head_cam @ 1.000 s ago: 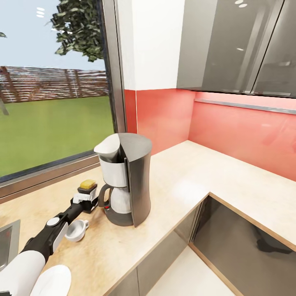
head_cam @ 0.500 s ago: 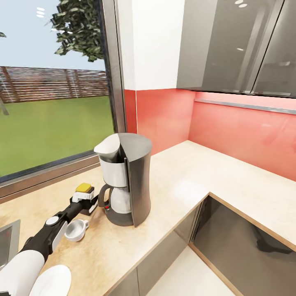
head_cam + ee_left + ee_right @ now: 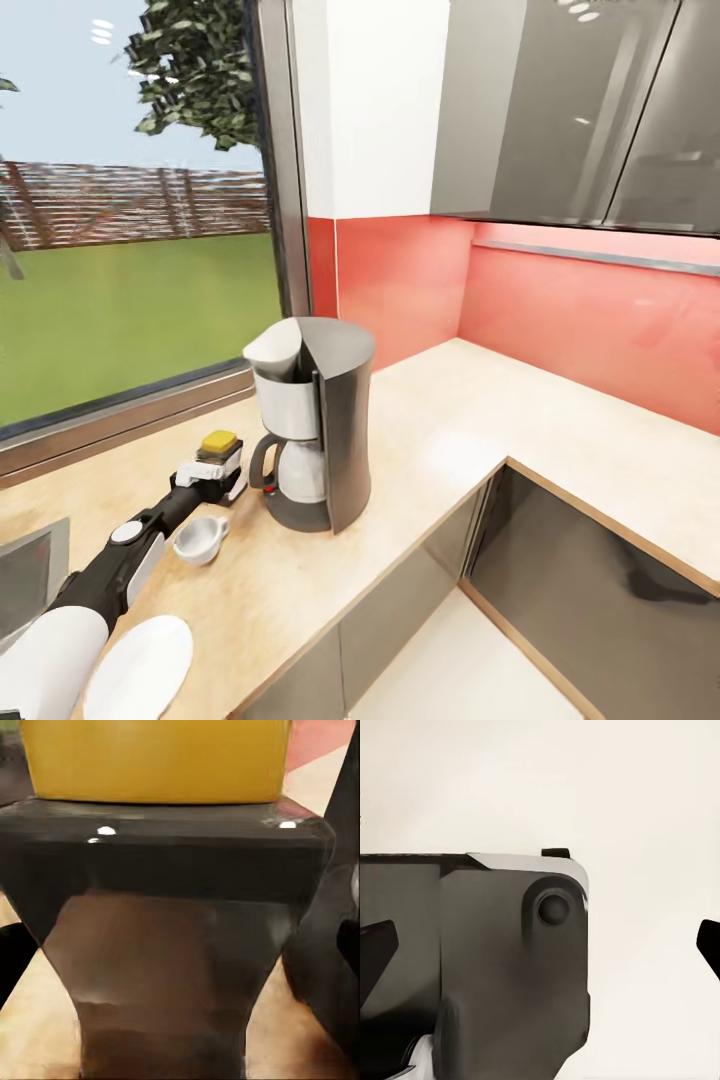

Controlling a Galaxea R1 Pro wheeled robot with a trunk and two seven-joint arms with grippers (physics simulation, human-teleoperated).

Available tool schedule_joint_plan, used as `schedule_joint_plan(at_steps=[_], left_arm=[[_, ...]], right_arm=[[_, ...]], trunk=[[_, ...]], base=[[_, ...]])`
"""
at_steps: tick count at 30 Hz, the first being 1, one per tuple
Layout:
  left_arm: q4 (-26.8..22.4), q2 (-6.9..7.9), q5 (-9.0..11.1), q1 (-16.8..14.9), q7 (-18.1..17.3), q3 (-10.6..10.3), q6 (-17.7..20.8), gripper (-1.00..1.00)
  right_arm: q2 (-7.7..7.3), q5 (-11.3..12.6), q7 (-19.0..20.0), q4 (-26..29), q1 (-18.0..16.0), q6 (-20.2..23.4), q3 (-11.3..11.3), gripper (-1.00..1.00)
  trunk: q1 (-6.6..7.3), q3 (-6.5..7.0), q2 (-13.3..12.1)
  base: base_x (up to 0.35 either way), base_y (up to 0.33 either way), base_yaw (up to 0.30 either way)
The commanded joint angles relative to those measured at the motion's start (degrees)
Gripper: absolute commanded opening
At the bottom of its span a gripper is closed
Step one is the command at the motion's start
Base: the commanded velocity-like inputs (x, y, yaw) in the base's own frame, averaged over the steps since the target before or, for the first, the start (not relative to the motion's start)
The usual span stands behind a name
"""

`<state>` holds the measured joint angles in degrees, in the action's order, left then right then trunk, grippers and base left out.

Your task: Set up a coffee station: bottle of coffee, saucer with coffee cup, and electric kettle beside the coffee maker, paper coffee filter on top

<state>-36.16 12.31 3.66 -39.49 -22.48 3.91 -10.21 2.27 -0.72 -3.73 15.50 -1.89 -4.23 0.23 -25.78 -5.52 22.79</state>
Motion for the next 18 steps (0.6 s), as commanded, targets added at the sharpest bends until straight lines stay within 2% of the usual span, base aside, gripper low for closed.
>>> schedule_joint_plan(at_steps=[1, 14, 18], left_arm=[[0.1, -0.01, 0.4, -0.1, -0.4, 0.1, 0.0, 1.00], [-0.1, 0.05, 0.4, -0.1, -0.4, 0.4, 0.1, 1.00], [-3.5, 0.20, 0.4, -0.1, -0.2, 0.2, 0.5, 1.00]], right_arm=[[0.02, -0.1, -0.2, 0.0, 0.0, -0.2, 0.0, 1.00], [0.02, -0.1, -0.2, 0.0, 0.0, -0.2, 0.0, 1.00], [0.02, -0.1, -0.2, 0.0, 0.0, -0.2, 0.0, 1.00]], trunk=[[0.00, -0.13, 0.1], [0.00, -0.13, 0.1], [0.00, -0.13, 0.1]], base=[[-0.316, 0.091, 0.000], [-0.321, 0.094, 0.000], [-0.312, 0.106, 0.000]])
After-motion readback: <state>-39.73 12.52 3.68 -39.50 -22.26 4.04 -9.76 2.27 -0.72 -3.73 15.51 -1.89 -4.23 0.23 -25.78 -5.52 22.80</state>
